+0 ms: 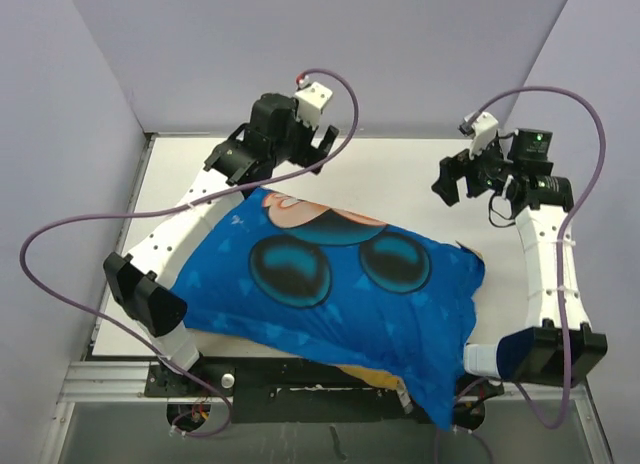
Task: Put the pillow into the pillowcase
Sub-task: Turn over the pillow at the center of the board, then move the pillow to the center of the board, then reset both arms
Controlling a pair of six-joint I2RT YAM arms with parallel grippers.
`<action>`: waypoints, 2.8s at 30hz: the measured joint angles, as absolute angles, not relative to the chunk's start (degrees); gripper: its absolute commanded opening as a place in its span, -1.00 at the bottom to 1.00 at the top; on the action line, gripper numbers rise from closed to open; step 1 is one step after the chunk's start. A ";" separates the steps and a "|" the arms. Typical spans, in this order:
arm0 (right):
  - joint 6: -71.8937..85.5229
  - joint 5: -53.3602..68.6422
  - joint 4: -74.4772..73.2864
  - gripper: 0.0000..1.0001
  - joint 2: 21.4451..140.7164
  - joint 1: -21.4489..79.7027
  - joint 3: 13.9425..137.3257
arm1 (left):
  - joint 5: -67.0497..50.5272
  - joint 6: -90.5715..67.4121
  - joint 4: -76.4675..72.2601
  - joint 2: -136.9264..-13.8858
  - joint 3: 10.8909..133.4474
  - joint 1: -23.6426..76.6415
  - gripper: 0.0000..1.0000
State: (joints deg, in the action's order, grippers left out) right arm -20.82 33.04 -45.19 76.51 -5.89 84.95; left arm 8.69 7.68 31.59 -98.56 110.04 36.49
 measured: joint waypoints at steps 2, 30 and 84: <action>-20.67 32.60 -45.10 0.96 74.02 -6.46 82.61 | 7.29 5.17 33.65 -97.19 107.02 36.40 0.96; -55.29 27.57 -59.40 -0.61 71.99 30.76 62.04 | -26.02 -29.36 24.53 -56.53 48.53 32.80 -0.19; -5.50 30.65 -53.30 0.96 69.43 4.91 116.62 | -37.58 -20.23 28.60 -60.38 89.52 18.26 0.96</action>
State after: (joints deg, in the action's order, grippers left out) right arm -5.50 30.65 -53.30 69.43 4.91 116.62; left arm -37.58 -20.23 28.60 -60.38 89.52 18.26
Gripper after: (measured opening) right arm 0.977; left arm 0.979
